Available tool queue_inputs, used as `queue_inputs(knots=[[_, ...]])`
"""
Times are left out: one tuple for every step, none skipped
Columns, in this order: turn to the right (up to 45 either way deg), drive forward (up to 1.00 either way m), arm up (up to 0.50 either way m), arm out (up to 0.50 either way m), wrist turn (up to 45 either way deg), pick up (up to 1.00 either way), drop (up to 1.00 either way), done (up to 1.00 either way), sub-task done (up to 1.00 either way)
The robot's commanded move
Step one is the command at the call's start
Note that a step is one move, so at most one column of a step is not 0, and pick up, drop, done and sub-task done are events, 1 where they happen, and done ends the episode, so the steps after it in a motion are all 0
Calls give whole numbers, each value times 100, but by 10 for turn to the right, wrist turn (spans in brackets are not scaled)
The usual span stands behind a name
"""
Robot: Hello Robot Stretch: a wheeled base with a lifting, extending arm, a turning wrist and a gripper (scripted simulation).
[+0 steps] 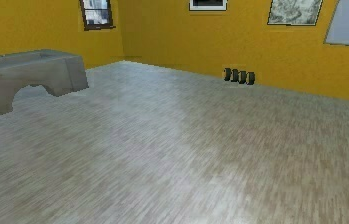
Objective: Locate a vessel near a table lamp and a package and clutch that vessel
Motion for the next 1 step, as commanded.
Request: queue_inputs(knots=[[0,0,0,0,270,0,0,0,0]])
